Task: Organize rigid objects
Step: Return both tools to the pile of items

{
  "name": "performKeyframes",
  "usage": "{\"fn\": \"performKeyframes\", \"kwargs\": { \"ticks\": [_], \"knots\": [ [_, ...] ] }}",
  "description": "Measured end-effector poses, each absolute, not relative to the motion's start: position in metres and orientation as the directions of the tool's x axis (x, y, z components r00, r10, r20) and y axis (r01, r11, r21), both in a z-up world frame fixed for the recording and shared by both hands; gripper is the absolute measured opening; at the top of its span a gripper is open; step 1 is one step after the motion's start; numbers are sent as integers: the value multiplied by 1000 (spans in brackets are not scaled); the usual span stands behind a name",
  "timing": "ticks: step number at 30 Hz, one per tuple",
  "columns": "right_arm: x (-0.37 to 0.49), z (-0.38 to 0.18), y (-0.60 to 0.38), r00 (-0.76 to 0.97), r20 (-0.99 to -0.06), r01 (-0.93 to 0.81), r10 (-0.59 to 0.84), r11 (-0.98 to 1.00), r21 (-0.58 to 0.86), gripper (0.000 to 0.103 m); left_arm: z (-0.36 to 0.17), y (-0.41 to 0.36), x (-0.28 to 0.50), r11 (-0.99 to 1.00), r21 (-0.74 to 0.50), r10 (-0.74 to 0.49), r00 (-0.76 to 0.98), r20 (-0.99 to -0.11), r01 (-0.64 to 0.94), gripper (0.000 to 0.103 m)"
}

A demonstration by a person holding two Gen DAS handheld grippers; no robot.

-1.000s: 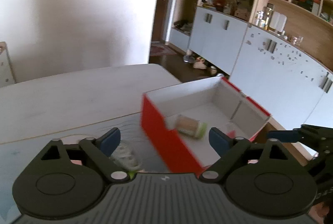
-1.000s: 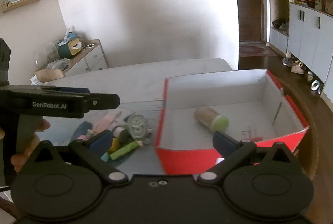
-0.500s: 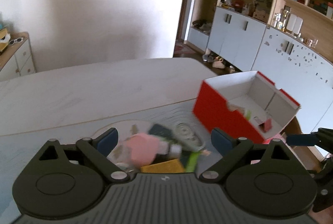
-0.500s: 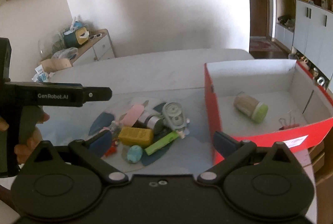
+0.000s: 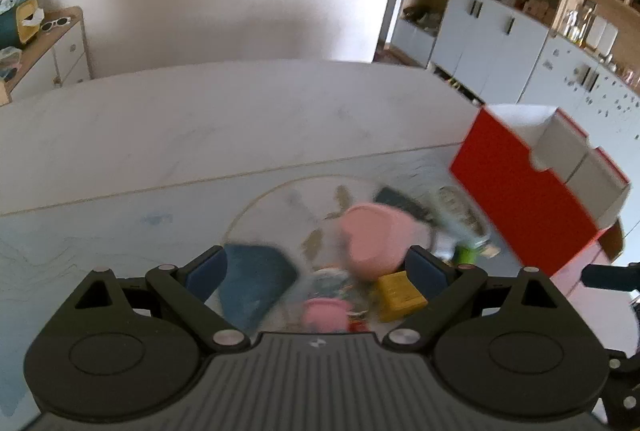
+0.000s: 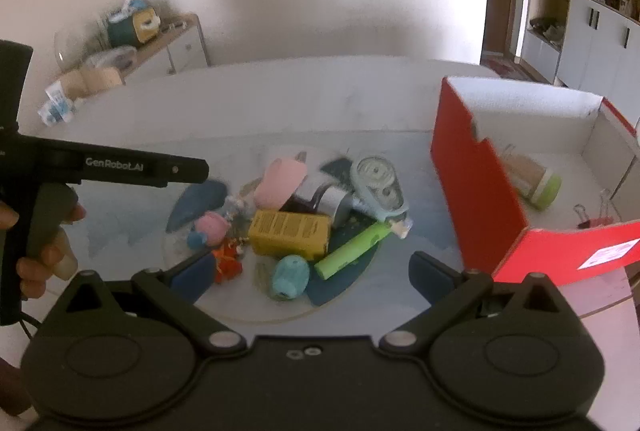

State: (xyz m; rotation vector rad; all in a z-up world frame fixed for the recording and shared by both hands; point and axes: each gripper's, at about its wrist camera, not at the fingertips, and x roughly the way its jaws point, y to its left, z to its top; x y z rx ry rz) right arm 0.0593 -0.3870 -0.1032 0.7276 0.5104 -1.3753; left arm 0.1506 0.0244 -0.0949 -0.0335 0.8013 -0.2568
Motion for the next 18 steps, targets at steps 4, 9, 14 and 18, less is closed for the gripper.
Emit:
{"fn": "performKeyframes", "kwargs": {
  "ticks": [4,9,14,18],
  "knots": [
    [73,-115,-395,128,-731,989,-670,27,149,99,-114,34,156,971,-101,-220,652,-726,215,96],
    [84,-129,-402,107,-760,991,-641,6,135,94,-130,35,159,965,-105,-235,619,-749,239,96],
    [90,-137,-407,95,-776,992,-624,-3,124,83,-142,31,160,957,-92,-245,600,-761,274,96],
    [91,-145,-415,90,-789,991,-607,-20,129,78,-148,33,161,952,-126,-272,583,-765,280,96]
  ]
}}
